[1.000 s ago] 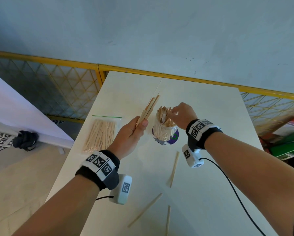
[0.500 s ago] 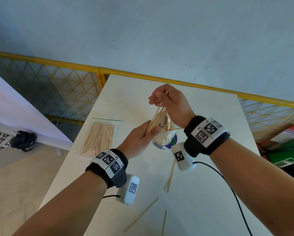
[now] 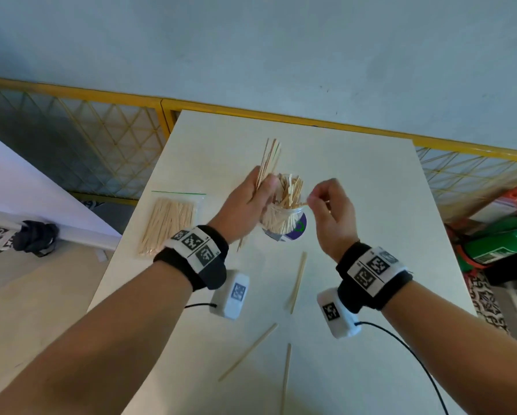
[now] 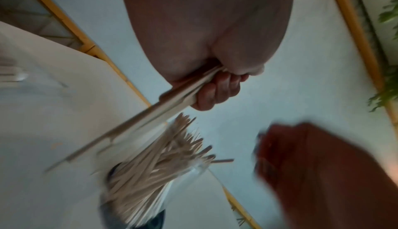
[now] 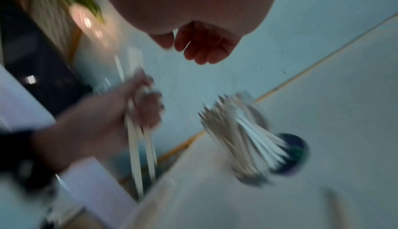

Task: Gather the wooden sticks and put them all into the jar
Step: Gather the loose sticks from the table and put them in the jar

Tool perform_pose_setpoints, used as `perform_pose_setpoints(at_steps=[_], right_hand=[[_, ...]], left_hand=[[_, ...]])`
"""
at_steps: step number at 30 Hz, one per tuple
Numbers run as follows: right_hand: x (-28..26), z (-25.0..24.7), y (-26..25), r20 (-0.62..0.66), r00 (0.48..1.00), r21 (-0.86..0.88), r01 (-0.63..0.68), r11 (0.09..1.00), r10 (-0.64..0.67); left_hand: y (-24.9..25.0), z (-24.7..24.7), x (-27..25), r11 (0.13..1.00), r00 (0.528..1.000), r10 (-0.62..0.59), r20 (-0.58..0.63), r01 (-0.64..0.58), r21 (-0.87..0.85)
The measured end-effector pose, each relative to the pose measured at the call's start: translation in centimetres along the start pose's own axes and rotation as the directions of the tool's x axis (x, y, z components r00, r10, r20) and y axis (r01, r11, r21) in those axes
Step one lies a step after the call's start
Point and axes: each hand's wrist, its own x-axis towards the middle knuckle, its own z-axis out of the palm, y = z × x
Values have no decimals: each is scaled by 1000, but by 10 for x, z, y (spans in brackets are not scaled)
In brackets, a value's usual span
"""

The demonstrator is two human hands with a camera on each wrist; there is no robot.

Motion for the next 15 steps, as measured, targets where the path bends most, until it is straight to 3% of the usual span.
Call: perform_pose_setpoints(at_steps=[1, 2, 4, 5, 6, 10, 13, 15], right_hand=[[-16, -4, 16, 120, 991, -99, -46, 994, 58], [-31, -7, 32, 296, 945, -226, -69, 972, 136], [-62, -9, 65, 611, 733, -486, 50, 873, 298], [-74, -9, 80, 686, 638, -555, 148, 818, 350], [-84, -7, 90, 720, 588, -580, 217, 785, 369], [-88, -11, 99, 724, 619, -586, 316, 747, 306], [-87, -15, 98, 736, 612, -611, 415, 675, 290], [-90, -16, 99, 703, 642, -642, 389, 661, 307]], left_hand=[[10, 0, 7, 999, 1000, 23, -2, -23, -41], [22, 1, 15, 996, 998, 55, -17, -56, -66], [44, 7, 35, 986, 991, 119, -65, -126, -113], [52, 11, 45, 978, 986, 145, -85, -156, -136], [58, 14, 55, 972, 981, 167, -103, -182, -149], [52, 30, 87, 967, 963, 215, -164, -234, -106], [18, 41, 96, 987, 973, 159, -164, -157, 27], [-8, 47, 95, 987, 979, 123, -165, -104, 119]])
